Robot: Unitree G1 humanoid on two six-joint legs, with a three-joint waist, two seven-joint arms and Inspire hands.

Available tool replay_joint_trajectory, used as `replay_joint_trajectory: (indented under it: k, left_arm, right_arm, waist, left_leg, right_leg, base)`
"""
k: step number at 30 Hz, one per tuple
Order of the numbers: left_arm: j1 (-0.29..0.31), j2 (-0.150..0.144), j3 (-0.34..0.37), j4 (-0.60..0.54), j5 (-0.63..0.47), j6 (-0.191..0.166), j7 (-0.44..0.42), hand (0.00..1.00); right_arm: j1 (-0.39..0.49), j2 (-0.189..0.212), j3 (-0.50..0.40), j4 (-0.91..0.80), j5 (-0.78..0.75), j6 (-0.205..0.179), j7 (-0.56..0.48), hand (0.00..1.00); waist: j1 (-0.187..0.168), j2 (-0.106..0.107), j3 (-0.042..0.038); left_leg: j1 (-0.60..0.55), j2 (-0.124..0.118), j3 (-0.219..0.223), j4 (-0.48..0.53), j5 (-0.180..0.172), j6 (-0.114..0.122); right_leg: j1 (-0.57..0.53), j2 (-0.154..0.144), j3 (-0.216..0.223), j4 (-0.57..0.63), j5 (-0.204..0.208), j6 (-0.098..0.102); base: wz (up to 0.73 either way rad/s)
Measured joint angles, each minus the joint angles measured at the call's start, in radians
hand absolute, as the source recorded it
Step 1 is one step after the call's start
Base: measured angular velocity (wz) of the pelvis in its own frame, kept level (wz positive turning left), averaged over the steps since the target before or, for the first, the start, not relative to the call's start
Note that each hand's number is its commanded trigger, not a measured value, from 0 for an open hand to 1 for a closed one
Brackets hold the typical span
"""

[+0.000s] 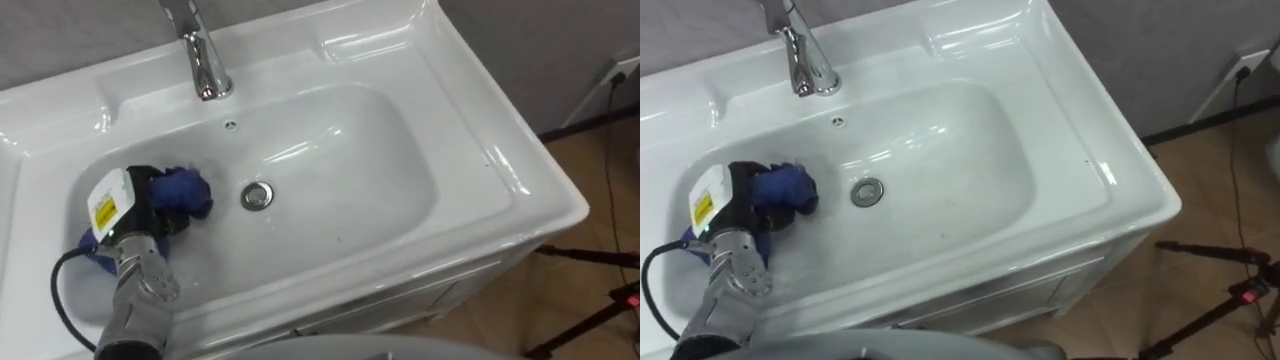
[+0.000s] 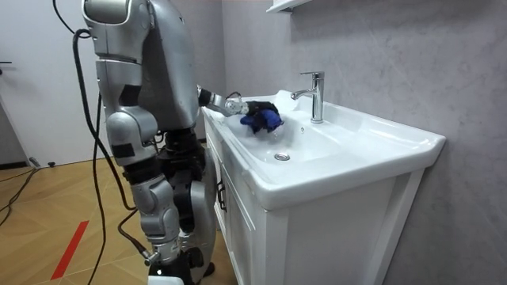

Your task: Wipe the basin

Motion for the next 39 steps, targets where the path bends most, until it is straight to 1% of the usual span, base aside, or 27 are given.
replay_joint_trajectory:
  k: [1, 3, 7, 11, 17, 21, 23, 26, 27, 28, 30, 31, 33, 36, 37, 38, 39]
  left_arm:
    - [0.000, 0.000, 0.009, -0.045, 0.000, 0.001, 0.009, 1.00]
    - [-0.002, 0.002, 0.015, -0.099, 0.000, 0.000, 0.031, 1.00]
    - [-0.006, 0.013, 0.021, -0.137, 0.001, 0.000, 0.049, 1.00]
    - [-0.006, 0.014, 0.036, -0.153, 0.001, 0.000, 0.051, 1.00]
    - [-0.006, 0.017, 0.052, -0.210, 0.000, -0.001, 0.077, 1.00]
    - [-0.006, 0.023, 0.069, -0.211, 0.000, -0.001, 0.090, 1.00]
    - [-0.006, 0.023, 0.090, -0.210, -0.003, -0.001, 0.090, 1.00]
    - [-0.004, 0.041, 0.121, -0.189, -0.019, 0.007, 0.091, 1.00]
    - [-0.003, 0.053, 0.133, -0.177, -0.020, 0.016, 0.091, 1.00]
    - [0.004, 0.065, 0.138, -0.176, -0.020, 0.029, 0.091, 1.00]
    - [0.013, 0.071, 0.148, -0.176, -0.020, 0.039, 0.094, 1.00]
    - [0.027, 0.075, 0.160, -0.176, -0.020, 0.044, 0.099, 1.00]
    - [0.045, 0.083, 0.182, -0.175, -0.020, 0.047, 0.102, 1.00]
    - [0.046, 0.086, 0.219, -0.152, -0.021, 0.049, 0.125, 1.00]
    - [0.047, 0.088, 0.221, -0.142, -0.021, 0.049, 0.131, 1.00]
    - [0.051, 0.089, 0.224, -0.132, -0.021, 0.050, 0.131, 1.00]
    - [0.070, 0.089, 0.228, -0.126, -0.021, 0.049, 0.132, 1.00]
  right_arm:
    - [-0.002, 0.001, 0.004, 0.010, 0.000, -0.001, -0.001, 0.00]
    - [-0.007, 0.004, 0.010, 0.028, 0.000, -0.002, -0.001, 0.00]
    - [-0.014, 0.011, 0.038, 0.054, 0.007, -0.002, 0.001, 0.00]
    - [-0.021, 0.017, 0.047, 0.069, 0.015, -0.002, 0.011, 0.00]
    - [-0.018, 0.015, 0.048, 0.070, 0.044, -0.007, 0.012, 0.00]
    - [-0.021, 0.013, 0.046, 0.066, 0.048, -0.007, 0.024, 0.00]
    - [-0.017, 0.010, 0.046, 0.067, 0.048, -0.006, 0.033, 0.00]
    - [-0.017, 0.002, 0.046, 0.067, 0.048, 0.000, 0.038, 0.00]
    - [-0.017, -0.004, 0.046, 0.066, 0.046, 0.003, 0.043, 0.00]
    - [-0.014, -0.010, 0.046, 0.065, 0.046, 0.004, 0.043, 0.00]
    - [-0.009, -0.018, 0.046, 0.065, 0.047, 0.005, 0.042, 0.00]
    - [-0.007, -0.023, 0.046, 0.064, 0.046, 0.004, 0.043, 0.00]
    - [0.000, -0.030, 0.046, 0.050, 0.040, 0.004, 0.043, 0.00]
    - [0.022, -0.036, 0.046, 0.027, 0.038, 0.005, 0.043, 0.00]
    - [0.024, -0.036, 0.046, 0.027, 0.033, 0.005, 0.043, 0.00]
    - [0.027, -0.036, 0.045, 0.028, 0.014, 0.005, 0.043, 0.00]
    - [0.027, -0.036, 0.043, 0.032, -0.003, 0.006, 0.042, 0.00]
  waist:
    - [-0.001, -0.003, 0.0009]
    - [0.000, -0.006, 0.0011]
    - [0.001, 0.000, -0.0014]
    - [0.003, 0.010, -0.0074]
    - [0.003, 0.017, -0.0056]
    - [0.016, 0.028, -0.0050]
    - [0.023, 0.027, -0.0041]
    - [0.034, 0.028, -0.0041]
    - [0.038, 0.028, -0.0043]
    - [0.046, 0.028, -0.0045]
    - [0.054, 0.027, -0.0046]
    - [0.060, 0.027, -0.0048]
    - [0.061, 0.028, -0.0052]
    - [0.074, 0.030, -0.0059]
    - [0.077, 0.031, -0.0060]
    - [0.087, 0.033, -0.0066]
    - [0.089, 0.034, -0.0067]
  left_leg:
    - [-0.006, -0.003, -0.003, 0.002, 0.000, 0.000]
    - [-0.020, -0.007, -0.011, 0.013, 0.000, 0.000]
    - [-0.022, -0.011, -0.013, 0.013, 0.000, 0.000]
    - [-0.022, -0.011, -0.013, 0.013, 0.000, 0.000]
    - [-0.025, -0.010, -0.025, 0.013, 0.000, 0.000]
    - [-0.026, -0.010, -0.026, 0.013, 0.000, 0.001]
    - [-0.025, -0.010, -0.026, 0.013, 0.000, 0.001]
    - [-0.025, -0.012, -0.027, 0.013, 0.002, 0.003]
    - [-0.025, -0.013, -0.027, 0.013, 0.002, 0.003]
    - [-0.025, -0.014, -0.027, 0.013, 0.002, 0.003]
    - [-0.025, -0.016, -0.027, 0.013, 0.002, 0.003]
    - [-0.027, -0.017, -0.028, 0.013, 0.002, 0.003]
    - [-0.031, -0.017, -0.030, 0.013, 0.002, 0.003]
    - [-0.035, -0.017, -0.035, 0.012, 0.002, 0.003]
    - [-0.035, -0.017, -0.036, 0.012, 0.002, 0.003]
    - [-0.034, -0.017, -0.038, 0.011, 0.002, 0.003]
    - [-0.032, -0.017, -0.039, 0.011, 0.002, 0.003]
  right_leg:
    - [0.000, -0.002, -0.005, -0.007, 0.000, 0.001]
    - [-0.001, -0.007, -0.017, -0.013, -0.001, 0.002]
    - [-0.001, -0.011, -0.021, -0.013, -0.003, 0.005]
    - [-0.001, -0.011, -0.023, -0.012, -0.003, 0.005]
    - [0.001, -0.011, -0.041, -0.010, -0.003, 0.005]
    - [0.000, -0.011, -0.043, -0.010, -0.003, 0.005]
    - [0.001, -0.011, -0.043, -0.010, -0.003, 0.005]
    - [0.001, -0.012, -0.044, -0.011, -0.004, 0.006]
    - [0.001, -0.013, -0.044, -0.011, -0.004, 0.006]
    - [0.001, -0.015, -0.044, -0.012, -0.005, 0.007]
    - [0.001, -0.017, -0.044, -0.012, -0.005, 0.008]
    - [0.000, -0.017, -0.044, -0.012, -0.006, 0.009]
    - [-0.003, -0.017, -0.045, -0.012, -0.006, 0.009]
    - [-0.004, -0.017, -0.049, -0.011, -0.006, 0.009]
    - [-0.004, -0.016, -0.049, -0.011, -0.006, 0.009]
    - [-0.005, -0.016, -0.049, -0.011, -0.006, 0.009]
    - [-0.004, -0.016, -0.049, -0.011, -0.006, 0.009]
  base:
    - [0.14]
    - [0.15]
    - [0.05]
    - [0.00]
    - [0.07]
    - [0.00]
    - [0.00]
    - [0.00]
    - [0.00]
    - [0.00]
    - [0.00]
    - [0.04]
    - [0.02]
    - [0.03]
    - [0.00]
    - [0.00]
    - [0.00]
